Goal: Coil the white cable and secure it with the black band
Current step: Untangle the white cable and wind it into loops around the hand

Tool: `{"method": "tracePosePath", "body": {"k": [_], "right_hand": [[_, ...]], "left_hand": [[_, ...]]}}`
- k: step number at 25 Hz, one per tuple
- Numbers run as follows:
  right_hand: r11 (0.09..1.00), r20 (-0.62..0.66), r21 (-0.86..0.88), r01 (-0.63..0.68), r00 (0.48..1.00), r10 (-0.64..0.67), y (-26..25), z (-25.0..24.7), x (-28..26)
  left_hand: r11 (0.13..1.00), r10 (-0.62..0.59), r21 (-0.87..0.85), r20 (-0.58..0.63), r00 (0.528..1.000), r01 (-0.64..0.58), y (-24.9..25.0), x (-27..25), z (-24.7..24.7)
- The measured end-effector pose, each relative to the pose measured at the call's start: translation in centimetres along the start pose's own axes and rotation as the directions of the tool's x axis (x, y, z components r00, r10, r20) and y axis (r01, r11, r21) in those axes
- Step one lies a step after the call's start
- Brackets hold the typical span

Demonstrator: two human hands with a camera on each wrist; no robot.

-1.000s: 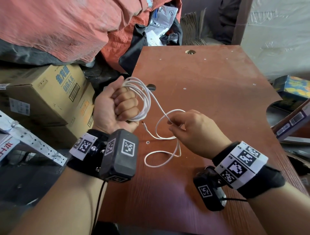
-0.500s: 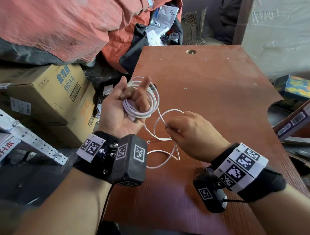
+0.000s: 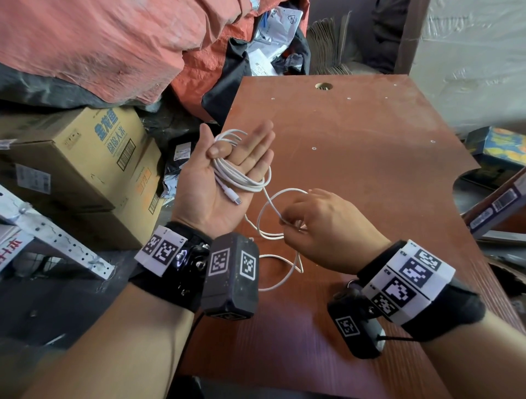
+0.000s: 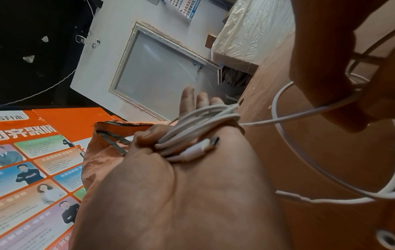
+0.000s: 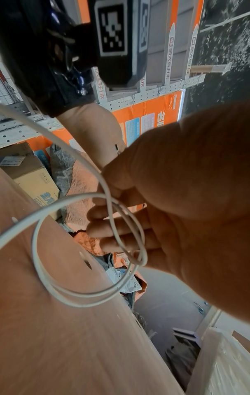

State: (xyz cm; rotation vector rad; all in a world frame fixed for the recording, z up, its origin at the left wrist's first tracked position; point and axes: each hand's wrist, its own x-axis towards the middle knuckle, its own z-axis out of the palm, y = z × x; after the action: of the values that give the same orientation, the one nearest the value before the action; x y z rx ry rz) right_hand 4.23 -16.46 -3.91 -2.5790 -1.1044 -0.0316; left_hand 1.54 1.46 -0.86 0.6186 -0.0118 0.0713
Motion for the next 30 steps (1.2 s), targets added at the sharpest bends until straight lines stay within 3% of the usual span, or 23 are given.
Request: {"method": "tracePosePath", "body": {"k": [8,21,25,30], "right_hand": [[0.999,-0.007,0.034,0.042,0.999,-0.041,-0.3,-0.2,0.1],[0.988,-0.098,0.135,0.069,0.994,-0.055,-0.1,0.0,-0.1],[0.979,-0.152,0.189,0.08,0.987,-0.051,-0.1,-0.3,-0.1],[0.973,-0.205,0.21,0.098,0.977,-0.055,-0.2,-0.1,0.0]], "left_hand": [[0.977,0.02,0.213,-0.092,0.996,0.0,-0.9,0.1,0.3],[0.945,0.051,0.328,-0.153,0.987,0.002,-1.2,0.6,-0.5],[0.905,0.019,0.425,-0.116,0.993,0.032,-1.6,0.5,-0.3],[0.809,0.112,0.586,-0.081,0.99,-0.044,-2.4,0.3,-0.3]]}}
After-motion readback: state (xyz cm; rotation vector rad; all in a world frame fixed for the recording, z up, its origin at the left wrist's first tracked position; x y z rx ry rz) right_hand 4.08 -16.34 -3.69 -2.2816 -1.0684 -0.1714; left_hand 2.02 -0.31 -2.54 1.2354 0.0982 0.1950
